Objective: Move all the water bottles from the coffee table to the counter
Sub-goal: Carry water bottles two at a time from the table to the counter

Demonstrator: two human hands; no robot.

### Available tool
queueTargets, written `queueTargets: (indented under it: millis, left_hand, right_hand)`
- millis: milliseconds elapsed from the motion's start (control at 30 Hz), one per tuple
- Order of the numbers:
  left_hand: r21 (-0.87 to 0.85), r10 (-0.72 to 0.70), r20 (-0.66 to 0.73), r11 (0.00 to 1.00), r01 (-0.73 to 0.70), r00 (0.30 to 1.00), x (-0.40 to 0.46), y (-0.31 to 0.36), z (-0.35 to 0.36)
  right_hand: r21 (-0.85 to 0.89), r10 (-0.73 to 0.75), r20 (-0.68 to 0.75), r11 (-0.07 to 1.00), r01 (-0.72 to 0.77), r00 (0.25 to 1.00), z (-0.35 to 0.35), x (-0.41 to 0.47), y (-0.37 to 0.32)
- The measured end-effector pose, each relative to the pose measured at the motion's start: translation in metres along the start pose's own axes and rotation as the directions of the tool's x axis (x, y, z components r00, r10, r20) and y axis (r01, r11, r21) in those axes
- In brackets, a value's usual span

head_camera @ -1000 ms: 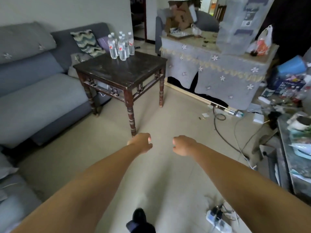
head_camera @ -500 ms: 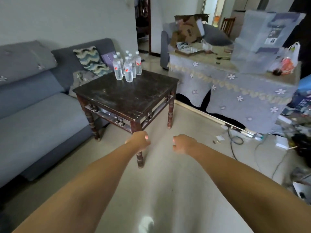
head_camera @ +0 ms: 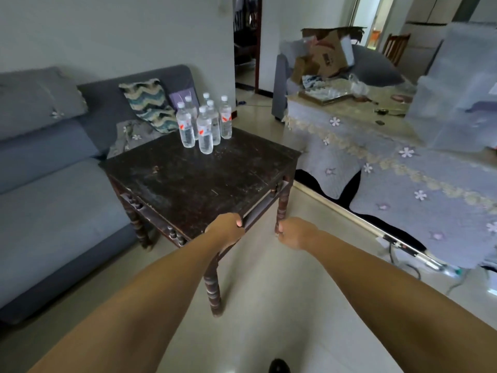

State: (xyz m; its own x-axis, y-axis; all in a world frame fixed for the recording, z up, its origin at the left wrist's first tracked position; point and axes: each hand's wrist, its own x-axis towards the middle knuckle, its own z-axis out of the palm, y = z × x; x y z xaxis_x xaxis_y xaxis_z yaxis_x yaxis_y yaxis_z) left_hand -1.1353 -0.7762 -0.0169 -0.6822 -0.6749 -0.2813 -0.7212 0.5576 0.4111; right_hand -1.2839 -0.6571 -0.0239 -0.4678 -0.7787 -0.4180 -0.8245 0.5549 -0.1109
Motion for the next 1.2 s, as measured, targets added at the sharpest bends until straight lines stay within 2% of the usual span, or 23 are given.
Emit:
queueTargets:
  millis: [200, 300, 567, 767, 867, 1033, 1200]
  left_hand:
    - [-0.070, -0.096, -0.041, 0.993, 0.093, 0.995, 0.107, 0.025, -0.025]
    - [-0.088, -0.132, -0.011, 0.988, 0.131, 0.991, 0.141, 0.022, -0.030]
    - [-0.135, -0.222, -0.034, 0.967, 0.216, 0.974, 0.265, -0.009, -0.061]
    - [-0.195, -0.247, -0.036, 0.952, 0.236, 0.968, 0.364, -0.037, -0.100]
    - [-0.220, -0.281, -0.037, 0.938, 0.267, 0.959, 0.405, -0.057, -0.123]
    - [-0.314, -0.400, -0.025, 0.873, 0.373, 0.916, 0.452, -0.087, -0.143]
    - [-0.532, -0.528, -0.032, 0.728, 0.433, 0.848, 0.491, -0.108, -0.143]
  right_hand:
    - [-0.056, -0.067, 0.050, 0.996, 0.070, 0.997, -0.075, 0.108, 0.031]
    - [-0.078, -0.091, 0.042, 0.993, 0.094, 0.995, -0.092, 0.148, 0.035]
    - [-0.044, -0.185, 0.047, 0.981, 0.187, 0.982, -0.123, 0.272, 0.028]
    - [-0.049, -0.173, 0.088, 0.983, 0.178, 0.981, -0.168, 0.376, 0.014]
    - [-0.010, -0.183, 0.060, 0.983, 0.184, 0.981, -0.191, 0.426, 0.000]
    - [0.050, -0.231, -0.006, 0.972, 0.231, 0.973, -0.199, 0.488, -0.029]
    - [0.171, -0.269, -0.042, 0.947, 0.272, 0.962, -0.204, 0.550, -0.060]
